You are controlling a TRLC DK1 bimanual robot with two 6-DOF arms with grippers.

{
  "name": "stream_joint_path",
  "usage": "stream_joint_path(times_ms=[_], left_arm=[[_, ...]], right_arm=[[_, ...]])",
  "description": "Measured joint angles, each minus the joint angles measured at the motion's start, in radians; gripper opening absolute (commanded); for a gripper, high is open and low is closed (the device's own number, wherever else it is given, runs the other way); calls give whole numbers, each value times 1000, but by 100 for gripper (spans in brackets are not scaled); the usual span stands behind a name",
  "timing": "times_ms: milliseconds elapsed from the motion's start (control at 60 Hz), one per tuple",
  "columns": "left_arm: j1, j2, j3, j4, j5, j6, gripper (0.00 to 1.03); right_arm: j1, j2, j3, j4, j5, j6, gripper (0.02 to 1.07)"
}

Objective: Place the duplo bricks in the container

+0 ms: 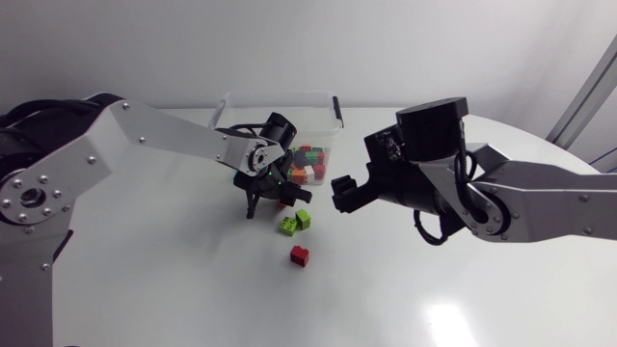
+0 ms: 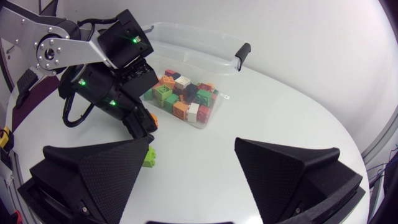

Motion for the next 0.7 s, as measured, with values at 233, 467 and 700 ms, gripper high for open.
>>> stream_joint_path(times_ms=[233,467,700], left_arm=[[22,-50,-70,22,23,2,25],[72,-217,-183,26,40,42,25],[130,-416,-237,28,97,89,25]], right_arm=[[-57,94,0,24,-57,-22,102],[-56,226,50,11,-109,-22,102],[-25,380,190,-62,-165,-22,102]])
